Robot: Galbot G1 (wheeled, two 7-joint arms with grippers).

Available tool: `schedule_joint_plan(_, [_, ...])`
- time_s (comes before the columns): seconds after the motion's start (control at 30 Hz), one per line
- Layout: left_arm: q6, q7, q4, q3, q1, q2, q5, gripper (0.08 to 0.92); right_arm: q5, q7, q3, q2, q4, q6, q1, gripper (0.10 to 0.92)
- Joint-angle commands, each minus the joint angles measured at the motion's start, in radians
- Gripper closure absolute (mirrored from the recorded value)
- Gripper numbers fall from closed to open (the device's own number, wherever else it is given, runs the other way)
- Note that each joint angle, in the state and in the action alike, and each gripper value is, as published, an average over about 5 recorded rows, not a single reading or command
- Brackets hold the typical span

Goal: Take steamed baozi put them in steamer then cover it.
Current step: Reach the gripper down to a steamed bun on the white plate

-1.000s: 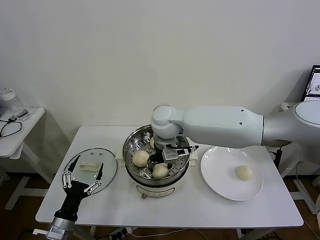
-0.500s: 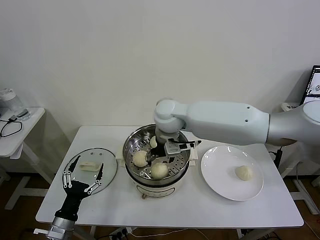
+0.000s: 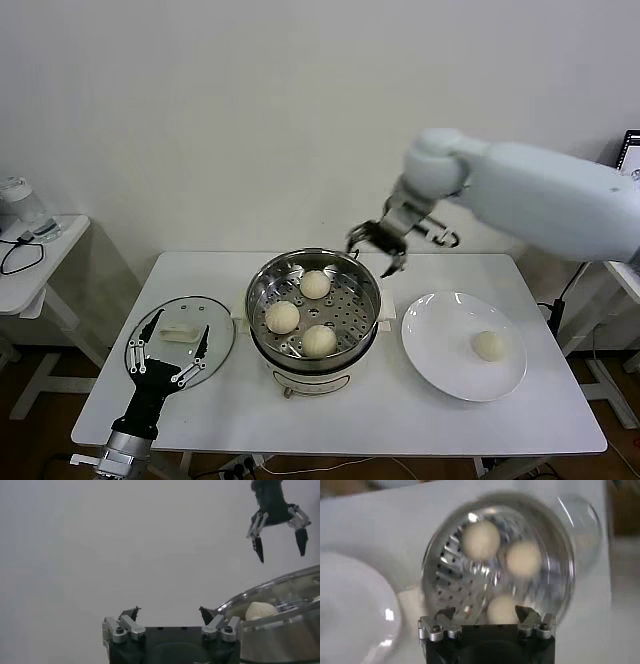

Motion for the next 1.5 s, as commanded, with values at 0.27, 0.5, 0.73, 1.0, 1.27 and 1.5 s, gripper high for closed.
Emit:
schedule_joint_plan(0.27, [0.006, 0.000, -0.002, 0.000, 0.002, 0.000, 0.002, 0.177, 0.042, -0.029, 0.063, -0.289, -0.287, -0.250, -0.305, 0.203])
schedule_joint_plan(0.5, [0.007, -0.001, -0.001, -0.002, 0.005, 0.001, 0.003, 0.177, -0.028, -0.010, 0.176, -0.286, -0.305, -0.238, -0.474, 0.203])
schedule_joint_plan(0.73, [0.006, -0.001, 0.001, 0.000, 0.011, -0.002, 0.009, 0.177, -0.039, 0.013, 0.217, -0.250, -0.325, -0.235, -0.551, 0.203])
schedule_joint_plan(1.0, [0.008, -0.002, 0.001, -0.001, 0.014, 0.002, 0.007, 0.177, -0.059, 0.038, 0.251, -0.203, -0.370, -0.227, -0.577, 0.203])
schedule_joint_plan(1.27, [0.008, -0.002, 0.000, -0.001, 0.017, 0.003, 0.006, 0.177, -0.071, 0.038, 0.259, -0.169, -0.404, -0.224, -0.581, 0.203])
schedule_joint_plan(1.5, [0.007, -0.002, 0.002, -0.004, 0.016, 0.002, 0.006, 0.177, -0.080, 0.042, 0.271, -0.159, -0.420, -0.217, -0.590, 0.238])
